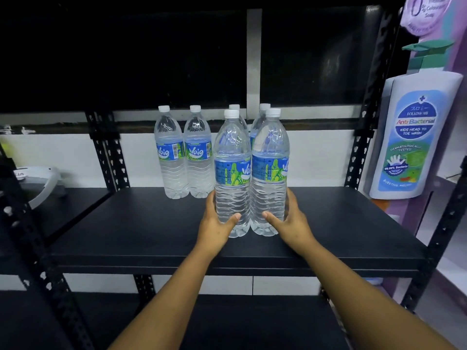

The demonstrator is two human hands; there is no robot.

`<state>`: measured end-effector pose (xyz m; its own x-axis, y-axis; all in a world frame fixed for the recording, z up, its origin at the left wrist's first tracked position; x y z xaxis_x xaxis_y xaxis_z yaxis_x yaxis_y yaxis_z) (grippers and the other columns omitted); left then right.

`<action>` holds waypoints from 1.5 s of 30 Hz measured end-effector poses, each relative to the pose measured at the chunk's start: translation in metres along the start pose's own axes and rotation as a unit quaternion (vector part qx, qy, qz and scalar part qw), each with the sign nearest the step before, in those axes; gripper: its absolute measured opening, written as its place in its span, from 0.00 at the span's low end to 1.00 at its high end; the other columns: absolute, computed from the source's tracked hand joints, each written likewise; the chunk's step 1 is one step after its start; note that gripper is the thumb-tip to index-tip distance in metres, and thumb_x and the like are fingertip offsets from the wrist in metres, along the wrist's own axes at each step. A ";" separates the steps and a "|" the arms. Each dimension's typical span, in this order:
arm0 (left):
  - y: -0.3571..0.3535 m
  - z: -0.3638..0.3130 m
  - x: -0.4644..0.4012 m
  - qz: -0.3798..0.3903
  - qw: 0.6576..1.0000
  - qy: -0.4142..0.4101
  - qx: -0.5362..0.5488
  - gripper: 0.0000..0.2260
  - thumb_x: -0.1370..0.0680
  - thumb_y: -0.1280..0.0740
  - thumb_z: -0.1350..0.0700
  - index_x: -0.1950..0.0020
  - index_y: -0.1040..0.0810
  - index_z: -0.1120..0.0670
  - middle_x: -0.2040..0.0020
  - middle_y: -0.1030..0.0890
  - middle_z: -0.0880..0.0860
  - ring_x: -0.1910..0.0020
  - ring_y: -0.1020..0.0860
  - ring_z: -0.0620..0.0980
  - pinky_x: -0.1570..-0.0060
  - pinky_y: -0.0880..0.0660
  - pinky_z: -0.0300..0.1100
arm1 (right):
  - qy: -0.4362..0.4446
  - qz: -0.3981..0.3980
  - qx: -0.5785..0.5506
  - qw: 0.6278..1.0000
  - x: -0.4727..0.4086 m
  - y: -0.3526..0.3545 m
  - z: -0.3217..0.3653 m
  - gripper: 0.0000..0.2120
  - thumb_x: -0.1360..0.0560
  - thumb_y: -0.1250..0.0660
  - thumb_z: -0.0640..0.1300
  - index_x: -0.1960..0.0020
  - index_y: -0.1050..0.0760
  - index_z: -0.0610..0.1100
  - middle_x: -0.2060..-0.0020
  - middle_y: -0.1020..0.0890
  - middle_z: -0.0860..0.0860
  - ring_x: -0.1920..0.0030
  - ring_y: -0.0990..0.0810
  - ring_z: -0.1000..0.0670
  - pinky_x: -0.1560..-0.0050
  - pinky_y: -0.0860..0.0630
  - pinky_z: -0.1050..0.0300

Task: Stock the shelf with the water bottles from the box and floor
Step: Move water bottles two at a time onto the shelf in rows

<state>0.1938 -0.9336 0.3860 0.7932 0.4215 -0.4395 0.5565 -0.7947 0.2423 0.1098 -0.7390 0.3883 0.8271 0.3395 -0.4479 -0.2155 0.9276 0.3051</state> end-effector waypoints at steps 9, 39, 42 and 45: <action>-0.010 0.021 -0.033 -0.001 1.000 0.018 -0.015 0.37 0.27 0.26 0.54 0.26 0.44 0.44 0.31 0.28 0.46 0.34 0.27 0.46 0.35 0.30 0.45 | -0.003 0.003 0.013 1.000 -0.033 -0.005 -0.013 0.38 0.28 0.26 0.49 0.26 0.43 0.56 0.41 0.24 0.61 0.42 0.23 0.58 0.41 0.27 0.60; -0.026 0.049 -0.089 0.004 1.000 -0.007 -0.022 0.39 0.27 0.26 0.51 0.24 0.47 0.47 0.26 0.33 0.49 0.26 0.37 0.46 0.28 0.36 0.52 | 0.008 -0.006 0.005 1.000 -0.086 -0.016 -0.038 0.35 0.27 0.27 0.49 0.26 0.42 0.54 0.42 0.24 0.60 0.43 0.24 0.58 0.48 0.30 0.68; -0.027 0.051 -0.092 0.001 1.000 -0.004 -0.023 0.39 0.26 0.26 0.52 0.23 0.47 0.48 0.26 0.34 0.48 0.26 0.39 0.44 0.28 0.37 0.46 | 0.003 -0.004 0.006 1.000 -0.090 -0.017 -0.041 0.36 0.27 0.27 0.50 0.26 0.43 0.54 0.41 0.24 0.59 0.42 0.23 0.56 0.46 0.29 0.65; -0.027 0.052 -0.095 0.002 1.000 -0.004 -0.021 0.39 0.27 0.26 0.52 0.24 0.47 0.47 0.26 0.33 0.49 0.26 0.37 0.46 0.29 0.35 0.49 | 0.001 -0.005 0.009 1.000 -0.092 -0.017 -0.042 0.36 0.27 0.27 0.50 0.26 0.43 0.54 0.41 0.25 0.58 0.43 0.24 0.57 0.46 0.29 0.64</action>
<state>0.0904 -0.9743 0.3763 0.7932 0.4145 -0.4461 0.5636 -0.7770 0.2802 0.0155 -0.7790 0.3888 0.8279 0.3306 -0.4531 -0.1980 0.9281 0.3154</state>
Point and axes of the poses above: each hand's wrist, its own x-axis away from the middle knuckle, its own y-axis out of the back of the hand, z = x × y, the point moved 5 cm from there along -x, towards the middle knuckle
